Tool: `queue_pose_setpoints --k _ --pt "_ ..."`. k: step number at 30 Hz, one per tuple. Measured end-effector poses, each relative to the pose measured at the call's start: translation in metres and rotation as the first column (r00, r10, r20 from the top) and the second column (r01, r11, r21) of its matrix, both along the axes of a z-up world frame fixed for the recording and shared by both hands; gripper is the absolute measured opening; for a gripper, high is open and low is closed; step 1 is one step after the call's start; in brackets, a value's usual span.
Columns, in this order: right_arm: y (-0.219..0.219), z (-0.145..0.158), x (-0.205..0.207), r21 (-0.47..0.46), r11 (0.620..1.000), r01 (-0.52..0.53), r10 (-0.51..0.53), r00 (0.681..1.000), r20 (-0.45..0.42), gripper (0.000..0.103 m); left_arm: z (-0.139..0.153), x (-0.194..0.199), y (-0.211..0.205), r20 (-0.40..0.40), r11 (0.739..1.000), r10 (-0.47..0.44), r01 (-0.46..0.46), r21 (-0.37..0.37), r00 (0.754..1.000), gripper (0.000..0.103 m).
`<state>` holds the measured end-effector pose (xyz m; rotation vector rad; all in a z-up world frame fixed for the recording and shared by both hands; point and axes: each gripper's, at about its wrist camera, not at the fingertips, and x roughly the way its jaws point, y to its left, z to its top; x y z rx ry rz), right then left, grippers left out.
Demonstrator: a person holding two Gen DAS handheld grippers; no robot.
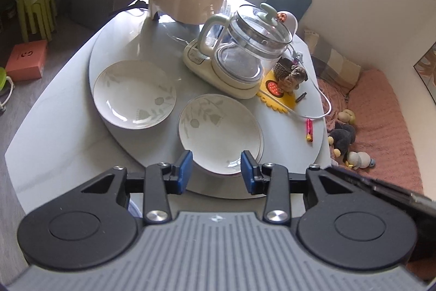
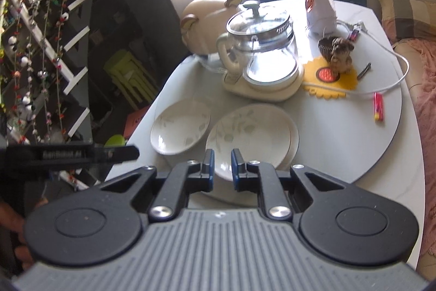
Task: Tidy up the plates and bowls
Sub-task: 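Move both grippers to the other leaf-pattern plate on the lazy susan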
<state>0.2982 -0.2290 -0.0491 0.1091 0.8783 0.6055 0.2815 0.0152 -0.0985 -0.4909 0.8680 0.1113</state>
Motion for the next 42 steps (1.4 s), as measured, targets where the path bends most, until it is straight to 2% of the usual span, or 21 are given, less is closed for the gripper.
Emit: queue_pose_setpoints --k 14,22,27,34,36,40,42 --pt "0.010 -0.008 -0.024 0.017 0.987 -0.159 0.159 0.987 0.000 0.016 0.012 -0.040 0.006 -0.007 0.984 0.176 -0.176 0.020 0.984 0.043" --pt "0.038 -0.005 -0.041 0.009 0.977 -0.211 0.211 0.977 0.007 0.016 0.008 -0.067 0.022 -0.019 0.972 0.235 -0.235 -0.016 0.972 0.043" --pt "0.061 -0.004 -0.053 0.005 0.965 -0.261 0.261 0.965 0.015 0.016 0.009 -0.078 0.034 -0.016 0.972 0.233 -0.233 -0.009 0.972 0.043" --pt "0.090 -0.009 -0.043 -0.023 0.984 -0.179 0.179 0.984 -0.005 0.016 -0.003 -0.075 0.083 -0.022 0.978 0.198 -0.199 -0.059 0.980 0.043" --pt "0.098 -0.007 -0.041 -0.020 0.987 -0.157 0.157 0.988 -0.002 0.016 -0.007 -0.071 0.096 -0.027 0.982 0.181 -0.182 -0.053 0.983 0.043" --pt "0.111 -0.008 -0.029 -0.006 0.995 -0.103 0.103 0.995 -0.010 0.017 -0.016 -0.054 0.130 -0.029 0.983 0.164 -0.166 -0.083 0.986 0.043" --pt "0.117 -0.011 -0.019 -0.009 0.997 -0.073 0.073 0.996 -0.044 0.017 -0.022 -0.041 0.145 -0.014 0.984 0.149 -0.150 -0.099 0.989 0.043"
